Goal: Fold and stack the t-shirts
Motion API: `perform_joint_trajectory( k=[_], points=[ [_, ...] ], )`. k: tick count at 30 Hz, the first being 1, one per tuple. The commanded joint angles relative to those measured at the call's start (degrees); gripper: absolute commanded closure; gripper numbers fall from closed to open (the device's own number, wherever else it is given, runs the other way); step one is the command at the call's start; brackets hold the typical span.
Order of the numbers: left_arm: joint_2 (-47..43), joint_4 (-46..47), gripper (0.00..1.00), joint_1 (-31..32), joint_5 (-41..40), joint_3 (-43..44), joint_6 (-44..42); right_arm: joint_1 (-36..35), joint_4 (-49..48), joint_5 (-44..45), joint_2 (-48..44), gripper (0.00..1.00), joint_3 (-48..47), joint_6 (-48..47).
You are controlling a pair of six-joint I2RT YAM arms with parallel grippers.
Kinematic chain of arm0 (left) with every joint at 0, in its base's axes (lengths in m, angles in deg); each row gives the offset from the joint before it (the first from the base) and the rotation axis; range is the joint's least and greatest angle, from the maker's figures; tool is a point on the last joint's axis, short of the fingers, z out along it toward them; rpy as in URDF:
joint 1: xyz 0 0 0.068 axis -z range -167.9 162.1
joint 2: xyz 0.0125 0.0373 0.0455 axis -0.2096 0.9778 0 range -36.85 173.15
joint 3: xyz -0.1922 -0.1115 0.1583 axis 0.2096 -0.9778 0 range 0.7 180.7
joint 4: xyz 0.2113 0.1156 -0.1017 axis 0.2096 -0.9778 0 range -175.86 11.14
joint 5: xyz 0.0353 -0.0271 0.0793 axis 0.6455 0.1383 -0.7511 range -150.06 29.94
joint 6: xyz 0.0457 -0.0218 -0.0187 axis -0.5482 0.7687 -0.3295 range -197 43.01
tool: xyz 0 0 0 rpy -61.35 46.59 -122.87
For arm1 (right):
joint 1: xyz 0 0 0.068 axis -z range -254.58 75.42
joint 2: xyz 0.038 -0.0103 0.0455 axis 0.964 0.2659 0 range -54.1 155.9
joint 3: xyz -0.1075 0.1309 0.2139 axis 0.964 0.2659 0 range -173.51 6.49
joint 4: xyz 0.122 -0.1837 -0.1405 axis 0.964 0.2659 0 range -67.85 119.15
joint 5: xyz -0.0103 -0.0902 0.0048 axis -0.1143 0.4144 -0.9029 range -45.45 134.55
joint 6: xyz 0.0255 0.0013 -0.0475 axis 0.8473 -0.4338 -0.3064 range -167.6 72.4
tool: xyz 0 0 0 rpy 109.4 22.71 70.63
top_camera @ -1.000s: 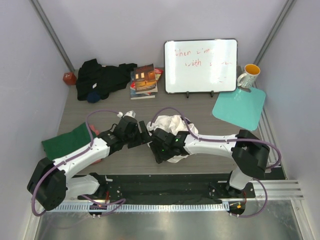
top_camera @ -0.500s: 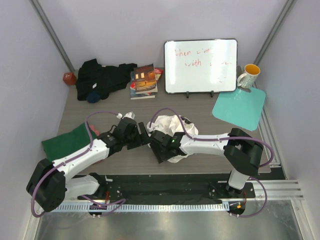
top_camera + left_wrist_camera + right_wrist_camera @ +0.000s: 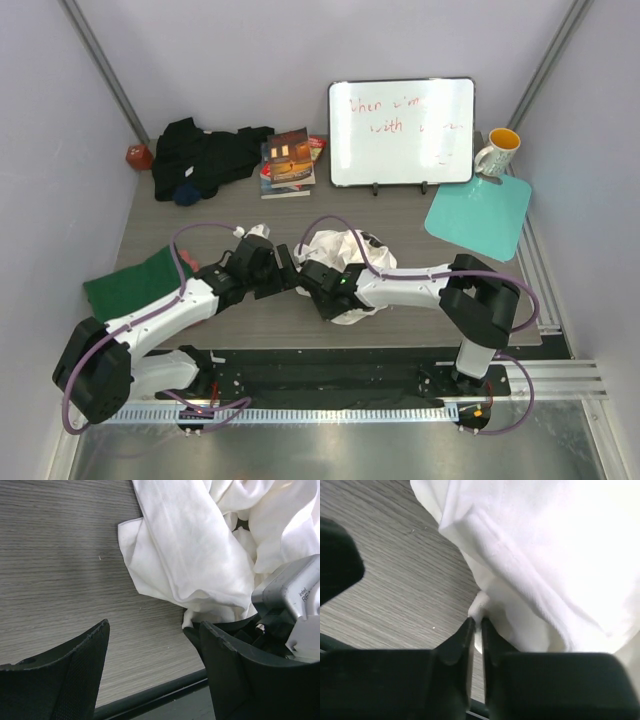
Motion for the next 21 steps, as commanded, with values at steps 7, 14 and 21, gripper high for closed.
perform_joint_trajectory(
  k=[7,14,21],
  points=[
    [-0.91,2.07,0.27,-0.29,-0.24,0.05,0.38,-0.15,-1.82,-1.45,0.03,0.99,-0.48,-0.23],
    [-2.84,1.02,0.27,-0.47,-1.99,-0.57,0.99,-0.15,-0.34,1.97,-9.19,0.99,-3.64,-3.12],
    [-4.69,-1.62,0.26,-2.40,-4.99,-0.91,3.10,0.20,4.32,7.87,-19.93,0.99,-18.46,-9.10]
  ],
)
